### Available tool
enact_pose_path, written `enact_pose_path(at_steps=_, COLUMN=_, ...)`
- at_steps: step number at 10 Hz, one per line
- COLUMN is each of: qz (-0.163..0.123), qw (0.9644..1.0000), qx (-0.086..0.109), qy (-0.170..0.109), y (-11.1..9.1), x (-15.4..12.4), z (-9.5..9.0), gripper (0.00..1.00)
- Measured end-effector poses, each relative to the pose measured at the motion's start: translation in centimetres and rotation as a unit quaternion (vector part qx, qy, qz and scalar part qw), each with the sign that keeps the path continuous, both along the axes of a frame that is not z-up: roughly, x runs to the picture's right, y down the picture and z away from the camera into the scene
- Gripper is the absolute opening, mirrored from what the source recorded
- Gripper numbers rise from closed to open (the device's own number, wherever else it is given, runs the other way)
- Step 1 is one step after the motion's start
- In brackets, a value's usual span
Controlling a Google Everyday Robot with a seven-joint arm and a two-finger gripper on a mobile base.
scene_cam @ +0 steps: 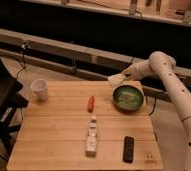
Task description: Place the white sponge in the ceramic bowl
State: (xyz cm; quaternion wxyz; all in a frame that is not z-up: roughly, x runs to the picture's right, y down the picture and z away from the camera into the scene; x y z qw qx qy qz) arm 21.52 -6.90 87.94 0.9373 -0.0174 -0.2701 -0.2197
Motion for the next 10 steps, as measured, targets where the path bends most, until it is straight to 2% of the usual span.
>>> enact_pose_path(at_steps=4, qz=0.021, qw=0.9996, qx=-0.016, qy=0.003, y=0.8, x=1.9, z=1.1, gripper=0.0)
enact_pose_path(at_steps=5, qz=0.025, qw=0.9995, qx=-0.02, qy=0.007, y=1.3, x=2.4, z=1.5, gripper=0.03)
enact_pose_path(at_steps=6, qz=0.027, qw=0.9994, qx=-0.021, qy=0.009, y=1.6, x=2.7, z=1.7, gripper=0.1)
enact_pose_path(at_steps=10, qz=0.027, qw=0.9994, qx=-0.013, qy=0.016, y=2.6, x=3.2, z=2.2, gripper=0.52)
